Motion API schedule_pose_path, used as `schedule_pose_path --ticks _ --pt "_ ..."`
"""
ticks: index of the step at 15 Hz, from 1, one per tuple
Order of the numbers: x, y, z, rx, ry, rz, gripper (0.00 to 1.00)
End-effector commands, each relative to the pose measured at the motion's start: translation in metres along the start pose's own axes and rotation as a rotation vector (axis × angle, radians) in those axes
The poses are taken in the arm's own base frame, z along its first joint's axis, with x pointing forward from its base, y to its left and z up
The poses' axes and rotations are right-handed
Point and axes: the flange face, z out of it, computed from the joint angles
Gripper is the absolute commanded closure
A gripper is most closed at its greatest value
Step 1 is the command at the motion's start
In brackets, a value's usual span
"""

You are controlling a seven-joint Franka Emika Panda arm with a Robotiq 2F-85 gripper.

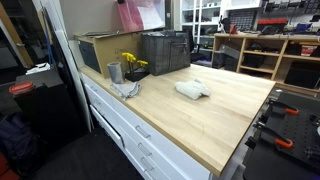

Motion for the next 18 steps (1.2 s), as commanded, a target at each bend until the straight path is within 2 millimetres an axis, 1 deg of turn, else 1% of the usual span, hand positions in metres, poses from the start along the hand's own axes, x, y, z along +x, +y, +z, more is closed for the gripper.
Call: schedule_pose_path --ticks 1,3,4,7,9,11,14,17,18 --pt "0.000 0.000 0.000 0.000 -0.001 0.000 0.00" --pt "0.000 0.000 0.000 0.000 -0.001 0.000 0.00" --pt "0.005 0.003 0.003 0.013 0.005 -0.013 0.00" --pt "0.031 0.013 0.024 0.018 0.007 -0.021 0.00" --pt "0.056 0.019 0.045 0.029 0.030 -0.031 0.00" --pt "0.081 0.020 0.069 0.044 0.045 -0.058 0.00" --pt "0.116 0.017 0.113 0.083 0.018 -0.087 0.00" --pt "0.144 0.013 0.162 0.129 -0.049 -0.107 0.00" --pt "0.152 0.013 0.175 0.142 -0.071 -0.112 0.00"
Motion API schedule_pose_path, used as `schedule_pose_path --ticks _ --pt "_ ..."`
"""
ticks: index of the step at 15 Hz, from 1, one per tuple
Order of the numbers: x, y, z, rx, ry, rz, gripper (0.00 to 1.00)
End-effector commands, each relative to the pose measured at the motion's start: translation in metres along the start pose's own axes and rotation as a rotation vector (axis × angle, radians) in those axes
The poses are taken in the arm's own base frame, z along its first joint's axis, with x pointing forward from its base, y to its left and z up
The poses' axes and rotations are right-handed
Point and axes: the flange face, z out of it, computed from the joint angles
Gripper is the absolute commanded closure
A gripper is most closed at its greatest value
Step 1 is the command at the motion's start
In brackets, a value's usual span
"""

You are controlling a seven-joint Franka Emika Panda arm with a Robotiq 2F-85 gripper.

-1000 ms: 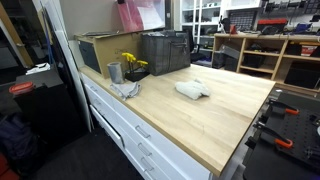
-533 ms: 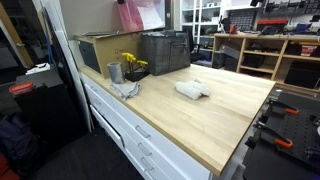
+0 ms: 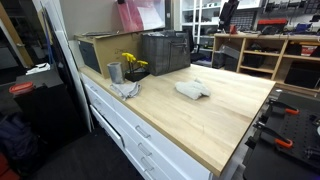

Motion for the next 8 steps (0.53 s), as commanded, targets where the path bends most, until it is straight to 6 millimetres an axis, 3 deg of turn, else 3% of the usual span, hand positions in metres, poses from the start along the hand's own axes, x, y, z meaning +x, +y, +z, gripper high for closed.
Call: schedule_pose_path --ticks 1,5,7,8 --pt "0.041 0.016 0.051 0.044 -0.071 -0.027 0.00" --pt "0.065 0.030 0.102 0.063 -0.149 -0.026 0.00" --pt "0.074 0.031 0.103 0.057 -0.159 -0.035 0.00" --pt "0.060 0.024 0.105 0.048 -0.155 -0.014 0.00"
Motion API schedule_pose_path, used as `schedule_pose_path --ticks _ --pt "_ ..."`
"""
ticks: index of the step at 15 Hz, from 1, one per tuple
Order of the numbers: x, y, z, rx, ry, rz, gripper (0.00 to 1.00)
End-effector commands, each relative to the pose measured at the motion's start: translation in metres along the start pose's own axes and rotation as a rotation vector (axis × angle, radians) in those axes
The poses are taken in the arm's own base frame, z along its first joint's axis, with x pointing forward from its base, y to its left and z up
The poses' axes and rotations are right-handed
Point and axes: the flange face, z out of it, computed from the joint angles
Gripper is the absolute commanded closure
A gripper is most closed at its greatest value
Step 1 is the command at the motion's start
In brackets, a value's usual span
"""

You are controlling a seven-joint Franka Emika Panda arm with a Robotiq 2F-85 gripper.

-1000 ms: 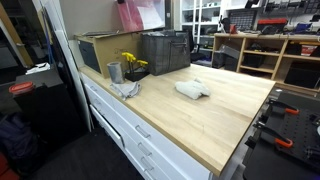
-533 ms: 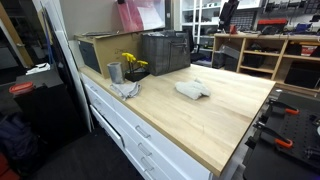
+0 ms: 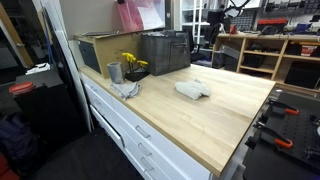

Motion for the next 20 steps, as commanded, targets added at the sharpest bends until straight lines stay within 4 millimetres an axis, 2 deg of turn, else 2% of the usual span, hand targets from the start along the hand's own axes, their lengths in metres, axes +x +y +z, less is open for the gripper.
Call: schedule_pose_path --ticks 1,4,8,11,14,17,20 --pt "0.006 0.002 0.003 -0.003 -0.005 -0.001 0.00" --pt "0.014 0.002 0.003 -0.007 -0.002 -0.006 0.00" --pt "0.012 0.002 -0.001 -0.003 0.000 -0.005 0.00" --pt "0.014 -0.001 0.006 0.006 -0.031 0.048 0.00" --pt "0.016 -0.010 0.029 0.070 -0.107 0.053 0.00" --pt "0.012 -0.014 0.070 0.123 -0.184 0.064 0.00" --pt "0.012 -0.006 0.107 0.118 -0.234 0.120 0.00"
